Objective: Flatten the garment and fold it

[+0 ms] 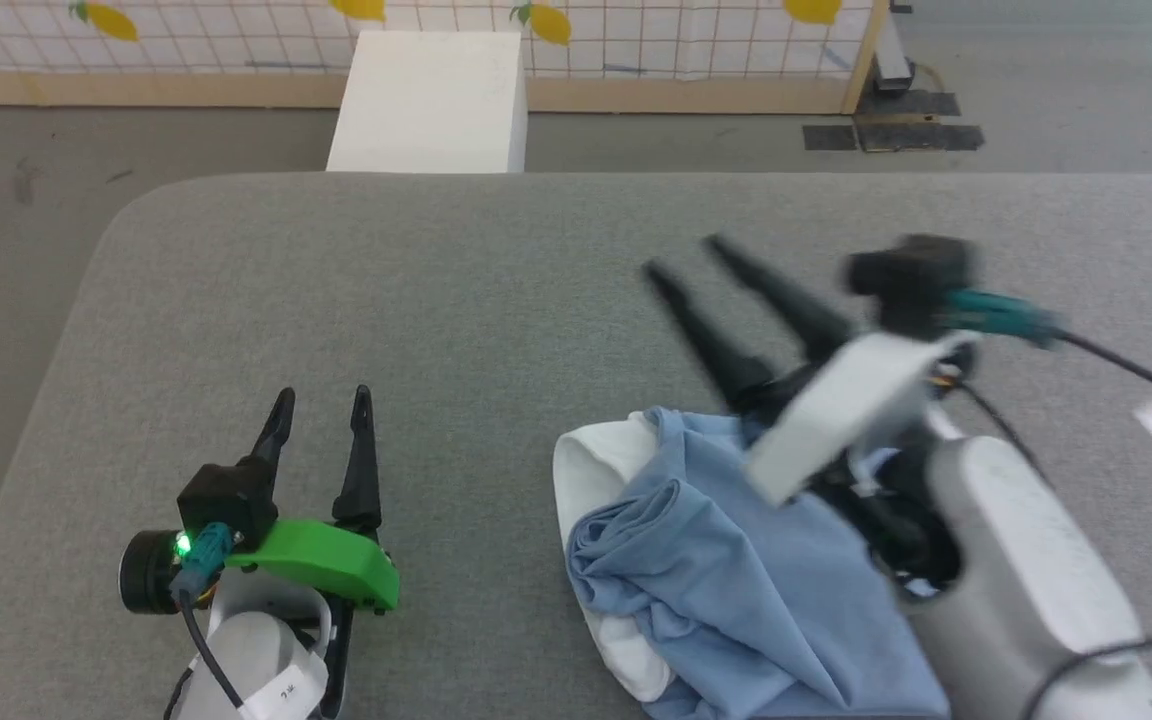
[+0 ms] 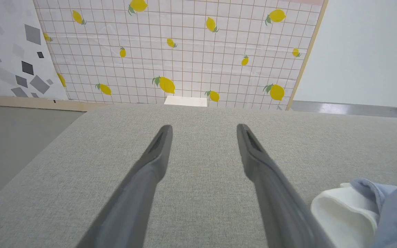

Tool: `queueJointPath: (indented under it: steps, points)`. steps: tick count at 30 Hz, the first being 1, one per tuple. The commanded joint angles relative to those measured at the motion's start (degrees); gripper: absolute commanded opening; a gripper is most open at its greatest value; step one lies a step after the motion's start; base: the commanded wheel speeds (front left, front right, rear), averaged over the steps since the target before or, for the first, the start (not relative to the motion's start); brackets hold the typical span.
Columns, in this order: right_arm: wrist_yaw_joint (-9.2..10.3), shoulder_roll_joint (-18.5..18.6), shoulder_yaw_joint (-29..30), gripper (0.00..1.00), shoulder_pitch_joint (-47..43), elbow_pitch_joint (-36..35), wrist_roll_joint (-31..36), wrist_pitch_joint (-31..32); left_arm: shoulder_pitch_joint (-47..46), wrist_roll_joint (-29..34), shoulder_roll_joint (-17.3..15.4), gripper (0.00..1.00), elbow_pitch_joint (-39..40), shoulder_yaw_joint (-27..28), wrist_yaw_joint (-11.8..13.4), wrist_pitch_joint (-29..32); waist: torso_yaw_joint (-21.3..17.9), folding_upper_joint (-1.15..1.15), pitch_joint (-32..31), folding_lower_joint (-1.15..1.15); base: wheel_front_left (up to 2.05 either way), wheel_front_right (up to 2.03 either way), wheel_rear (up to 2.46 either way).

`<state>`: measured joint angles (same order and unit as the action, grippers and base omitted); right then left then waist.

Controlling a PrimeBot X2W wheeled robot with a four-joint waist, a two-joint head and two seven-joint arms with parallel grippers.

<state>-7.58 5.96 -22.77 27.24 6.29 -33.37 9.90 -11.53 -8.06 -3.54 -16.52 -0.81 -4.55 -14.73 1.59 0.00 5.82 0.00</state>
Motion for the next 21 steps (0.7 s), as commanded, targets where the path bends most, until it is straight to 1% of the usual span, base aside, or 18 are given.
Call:
queueJointPath:
  steps: [1,3,5,6,8,10,12,15,21]
  points:
    - [0.09,-0.25,2.94,1.00,-2.34,-1.03,0.96,-1.76,0.78,0.61,0.12,1.00,0.20,0.12,-0.35,-0.27,-0.94,0.00,-0.73,0.00,0.00,0.00,0.00]
    - [0.09,-1.00,9.66,1.00,-5.63,-2.91,1.99,-4.44,0.98,0.66,0.12,1.00,0.56,0.32,-0.36,-0.27,-1.60,0.00,-0.92,0.00,0.00,0.00,0.00]
    - [0.09,-1.90,14.94,1.00,-8.59,-3.77,1.15,-5.57,1.13,0.76,0.13,1.00,0.85,0.45,-0.34,-0.27,-2.05,0.00,-0.99,0.00,0.00,0.00,0.00]
    - [0.09,-2.62,22.77,1.00,-13.25,-3.70,3.14,-6.08,1.31,0.92,0.14,1.00,1.33,0.67,-0.33,-0.27,-2.69,0.00,-1.06,0.00,0.00,0.00,0.00]
    - [0.09,-2.88,26.53,1.00,-15.77,-3.09,4.06,-5.64,1.32,0.96,0.16,1.00,1.70,0.80,-0.35,-0.27,-2.99,0.00,-1.04,0.00,0.00,0.00,0.00]
    - [0.09,-3.01,29.32,1.00,-17.88,-2.16,3.52,-4.95,1.33,1.00,0.17,1.00,1.95,0.98,-0.36,-0.27,-3.23,0.00,-1.05,0.00,0.00,0.00,0.00]
    - [0.09,-3.04,30.59,1.00,-19.75,-0.65,2.50,-3.97,1.36,1.08,0.19,1.00,2.15,1.09,-0.37,-0.27,-3.41,0.00,-1.10,0.00,0.00,0.00,0.00]
    - [0.09,-3.06,31.27,1.00,-21.87,2.19,0.73,-1.22,1.39,1.10,0.24,1.00,2.55,1.19,-0.40,-0.27,-3.58,0.00,-1.17,0.00,0.00,0.00,0.00]
    - [0.09,-3.07,31.07,1.00,-22.82,6.80,-3.35,4.74,1.45,0.38,0.38,1.00,2.78,1.31,-0.57,-0.27,-3.48,0.00,-1.53,0.00,0.00,0.00,0.00]
